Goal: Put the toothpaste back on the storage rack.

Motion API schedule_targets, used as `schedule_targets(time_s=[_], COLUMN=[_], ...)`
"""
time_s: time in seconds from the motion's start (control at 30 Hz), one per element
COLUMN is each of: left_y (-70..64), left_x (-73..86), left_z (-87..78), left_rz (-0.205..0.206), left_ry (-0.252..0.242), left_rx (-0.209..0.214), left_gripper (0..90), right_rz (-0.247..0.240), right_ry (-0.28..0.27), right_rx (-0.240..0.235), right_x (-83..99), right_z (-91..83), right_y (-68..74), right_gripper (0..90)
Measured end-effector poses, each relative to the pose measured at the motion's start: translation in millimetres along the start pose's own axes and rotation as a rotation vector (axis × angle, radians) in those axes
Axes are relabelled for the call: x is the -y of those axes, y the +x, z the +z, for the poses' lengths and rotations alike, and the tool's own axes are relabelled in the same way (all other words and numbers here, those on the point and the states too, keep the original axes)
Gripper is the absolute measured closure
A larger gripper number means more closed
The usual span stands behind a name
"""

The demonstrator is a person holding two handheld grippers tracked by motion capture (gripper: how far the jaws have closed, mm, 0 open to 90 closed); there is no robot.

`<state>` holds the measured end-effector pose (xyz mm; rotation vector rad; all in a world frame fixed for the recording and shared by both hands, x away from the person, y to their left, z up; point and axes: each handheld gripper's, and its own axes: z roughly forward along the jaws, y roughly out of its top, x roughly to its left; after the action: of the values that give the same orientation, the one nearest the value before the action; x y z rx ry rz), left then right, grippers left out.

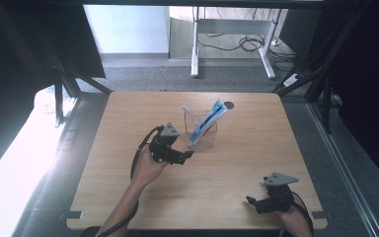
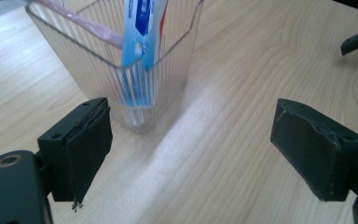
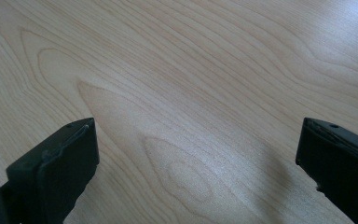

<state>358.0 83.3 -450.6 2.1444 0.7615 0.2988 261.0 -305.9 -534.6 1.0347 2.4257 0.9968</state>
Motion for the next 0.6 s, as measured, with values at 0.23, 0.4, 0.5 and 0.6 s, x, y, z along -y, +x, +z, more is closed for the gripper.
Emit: schedule_targets(time_s=[0.23, 0.4, 0.5, 0.6], left_y=[-5.2, -9.1, -12.3, -14.8], left_x=[16.0, 24.9, 31.3, 37.6], left_z=[-8.8, -14.9, -20.0, -25.5], left_rz=[-0.008, -0.012, -0.015, -0.021], left_ry=[0.006, 0.0, 0.003, -0.004], left_rx=[0.003, 0.002, 0.0, -0.004], left_gripper=[13.0, 13.0, 13.0, 13.0], right_rz=[0.001, -0.002, -0.004, -0.007], right_ry=[0.005, 0.007, 0.007, 0.01], right_rx=[-0.001, 0.001, 0.001, 0.002], right_x=[-0.3, -0.5, -0.6, -0.8], right_z=[0.7, 0.8, 1.1, 1.1], right_y=[1.4, 2.0, 2.2, 2.4], right_gripper=[0.0, 0.0, 0.0, 0.0])
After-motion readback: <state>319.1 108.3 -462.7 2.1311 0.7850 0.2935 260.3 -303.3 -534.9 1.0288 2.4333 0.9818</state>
